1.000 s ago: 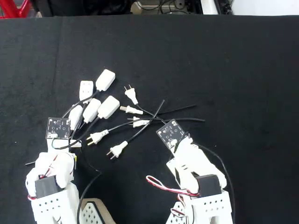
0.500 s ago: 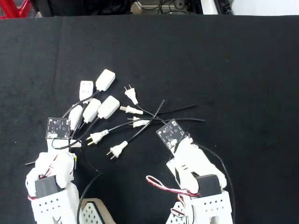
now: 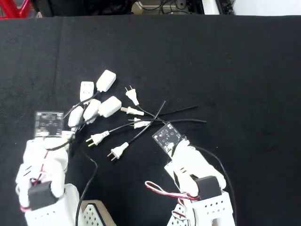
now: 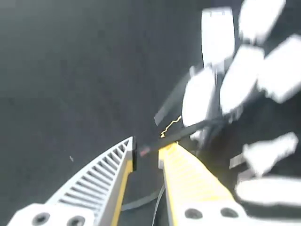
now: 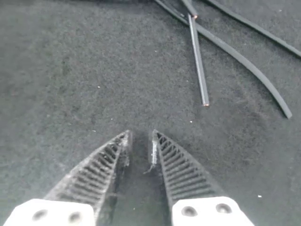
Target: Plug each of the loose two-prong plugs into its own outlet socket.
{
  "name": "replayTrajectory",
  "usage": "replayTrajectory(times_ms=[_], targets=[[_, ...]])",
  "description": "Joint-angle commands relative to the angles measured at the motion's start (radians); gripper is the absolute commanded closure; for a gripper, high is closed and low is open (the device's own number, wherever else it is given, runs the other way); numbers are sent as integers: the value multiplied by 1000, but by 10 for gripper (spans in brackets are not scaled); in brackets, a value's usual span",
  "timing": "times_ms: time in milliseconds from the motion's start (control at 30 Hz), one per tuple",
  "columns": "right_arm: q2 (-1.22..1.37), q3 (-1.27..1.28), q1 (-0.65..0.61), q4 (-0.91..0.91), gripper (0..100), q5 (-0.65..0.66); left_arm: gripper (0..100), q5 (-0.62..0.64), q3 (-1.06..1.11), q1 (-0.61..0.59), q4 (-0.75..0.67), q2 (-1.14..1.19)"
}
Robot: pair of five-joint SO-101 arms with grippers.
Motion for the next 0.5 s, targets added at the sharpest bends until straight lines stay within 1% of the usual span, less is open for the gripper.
replayTrajectory(times_ms=[0, 100, 167, 233, 300, 400, 467], targets=[[-81, -7, -11, 3, 925, -6, 898, 104, -248, -4, 9, 15], [-82, -8, -57, 3, 925, -6, 898, 106, -331, -4, 18, 114], [-82, -8, -100, 2, 927, -8, 898, 106, -384, -4, 18, 238], [-82, -8, -114, -12, 927, -26, 898, 100, -446, -4, 20, 399], [-81, -8, -109, -68, 927, -118, 898, 98, -526, -4, 37, 569], [-77, -8, -84, -121, 924, -310, 898, 98, -661, -1, 109, 783], [-74, -10, -87, -144, 924, -410, 898, 98, -740, 30, 163, 895]])
